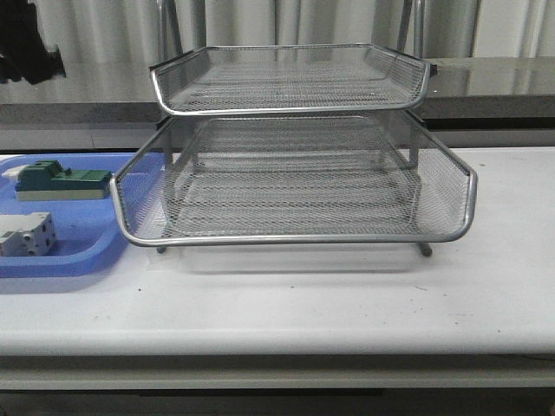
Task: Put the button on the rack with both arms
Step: 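Lift the red push button and carry it over the pulled-out middle tray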
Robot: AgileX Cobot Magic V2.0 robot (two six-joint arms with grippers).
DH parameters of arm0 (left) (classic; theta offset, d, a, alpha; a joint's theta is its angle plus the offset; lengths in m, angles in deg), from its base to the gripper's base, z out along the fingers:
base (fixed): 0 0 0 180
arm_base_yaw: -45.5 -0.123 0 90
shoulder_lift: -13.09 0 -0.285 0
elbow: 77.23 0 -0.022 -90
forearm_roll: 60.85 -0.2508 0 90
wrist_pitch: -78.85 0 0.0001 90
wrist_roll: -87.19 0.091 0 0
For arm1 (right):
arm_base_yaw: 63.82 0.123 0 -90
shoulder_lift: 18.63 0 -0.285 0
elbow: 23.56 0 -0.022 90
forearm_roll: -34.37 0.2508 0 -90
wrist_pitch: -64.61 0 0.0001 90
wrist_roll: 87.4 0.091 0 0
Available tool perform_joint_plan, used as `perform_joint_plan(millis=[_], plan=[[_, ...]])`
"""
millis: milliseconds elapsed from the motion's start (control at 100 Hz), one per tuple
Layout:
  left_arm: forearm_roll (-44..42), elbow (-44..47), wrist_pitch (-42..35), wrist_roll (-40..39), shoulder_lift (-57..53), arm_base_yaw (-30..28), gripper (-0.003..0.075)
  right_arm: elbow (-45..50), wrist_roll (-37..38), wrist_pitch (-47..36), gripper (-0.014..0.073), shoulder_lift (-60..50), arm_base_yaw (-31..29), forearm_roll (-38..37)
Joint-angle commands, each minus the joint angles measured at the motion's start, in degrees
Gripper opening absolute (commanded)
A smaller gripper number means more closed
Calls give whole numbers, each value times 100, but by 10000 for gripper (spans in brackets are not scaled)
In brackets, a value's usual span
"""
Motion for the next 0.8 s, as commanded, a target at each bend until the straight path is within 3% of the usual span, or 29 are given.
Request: perform_joint_plan(millis=[0, 180, 320, 790], plan=[[228, 162, 189, -66, -746, -11, -20, -181, -20, -344, -69, 55, -29, -137], [634, 796, 189, -66, -1583, 66, -20, -181, -20, -344, -69, 55, -29, -137], [647, 1185, 189, -66, -2066, 463, -20, -181, -20, -344, -69, 55, -29, -137], [683, 1433, 1, -66, -1923, 2802, -20, -181, -20, -344, -69, 55, -29, -137]])
